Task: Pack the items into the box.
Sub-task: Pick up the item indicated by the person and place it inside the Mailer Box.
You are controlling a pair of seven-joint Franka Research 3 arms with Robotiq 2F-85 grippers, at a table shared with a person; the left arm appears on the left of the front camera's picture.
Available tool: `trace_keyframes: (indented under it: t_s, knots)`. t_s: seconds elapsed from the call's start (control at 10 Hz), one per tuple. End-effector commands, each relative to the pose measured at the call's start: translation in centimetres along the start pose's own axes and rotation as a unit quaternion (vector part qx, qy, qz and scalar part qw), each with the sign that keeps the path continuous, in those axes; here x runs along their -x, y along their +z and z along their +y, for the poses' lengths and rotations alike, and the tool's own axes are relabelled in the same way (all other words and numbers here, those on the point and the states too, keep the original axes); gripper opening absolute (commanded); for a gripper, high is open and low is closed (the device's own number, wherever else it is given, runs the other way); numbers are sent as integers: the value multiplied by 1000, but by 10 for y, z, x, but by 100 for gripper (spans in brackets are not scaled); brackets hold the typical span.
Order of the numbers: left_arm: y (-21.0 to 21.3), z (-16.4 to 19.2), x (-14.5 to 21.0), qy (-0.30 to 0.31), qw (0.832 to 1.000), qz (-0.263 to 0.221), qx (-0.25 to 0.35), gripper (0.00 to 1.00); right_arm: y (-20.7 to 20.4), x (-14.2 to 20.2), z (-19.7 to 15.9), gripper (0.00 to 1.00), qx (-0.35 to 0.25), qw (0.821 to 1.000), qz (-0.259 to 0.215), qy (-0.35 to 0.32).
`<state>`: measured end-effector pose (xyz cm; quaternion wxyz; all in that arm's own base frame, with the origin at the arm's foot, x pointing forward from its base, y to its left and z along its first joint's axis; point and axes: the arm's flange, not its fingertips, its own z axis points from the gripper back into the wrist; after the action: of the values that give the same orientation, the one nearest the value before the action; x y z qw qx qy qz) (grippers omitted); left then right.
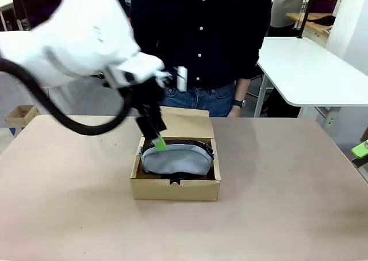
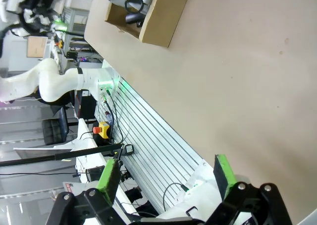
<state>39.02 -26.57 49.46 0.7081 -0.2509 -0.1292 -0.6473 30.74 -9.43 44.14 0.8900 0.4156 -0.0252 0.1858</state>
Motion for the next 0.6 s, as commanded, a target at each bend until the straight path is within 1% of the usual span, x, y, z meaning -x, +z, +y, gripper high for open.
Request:
trace_keyframes:
  t_s: [0.0,0.1,0.2,0.3,0.5]
  knots:
    - [72,-8,85,196,958,-199,65,100,3,2,-1,100,1,1000,7,8]
    - [96,-11,121,239,931,-265,77,100,3,2,-1,100,1,1000,7,8]
    - [114,-19,163,246,906,-327,104,100,3,2,-1,100,1,1000,7,8]
    - [123,-26,203,233,885,-385,122,100,3,2,-1,100,1,1000,7,8]
    - [123,-27,298,276,814,-494,129,100,3,2,-1,100,1,1000,7,8]
